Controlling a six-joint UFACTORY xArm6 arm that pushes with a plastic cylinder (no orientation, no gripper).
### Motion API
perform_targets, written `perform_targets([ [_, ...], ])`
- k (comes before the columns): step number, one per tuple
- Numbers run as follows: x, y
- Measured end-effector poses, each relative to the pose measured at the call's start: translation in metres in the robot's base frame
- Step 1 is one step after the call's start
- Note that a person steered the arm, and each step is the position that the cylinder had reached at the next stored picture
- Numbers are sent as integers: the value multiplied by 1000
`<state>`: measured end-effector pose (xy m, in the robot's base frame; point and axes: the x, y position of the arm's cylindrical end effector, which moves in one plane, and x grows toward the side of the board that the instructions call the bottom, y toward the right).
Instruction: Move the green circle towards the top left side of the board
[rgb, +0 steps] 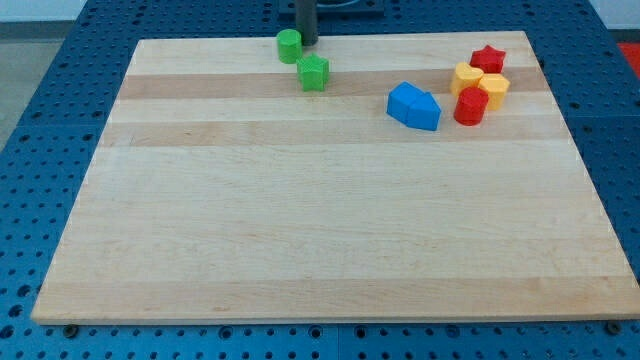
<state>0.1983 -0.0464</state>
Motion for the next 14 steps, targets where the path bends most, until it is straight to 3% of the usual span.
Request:
perform_targets([
  [3,47,-26],
  [5,65,12],
  [7,70,12],
  [14,70,-111],
])
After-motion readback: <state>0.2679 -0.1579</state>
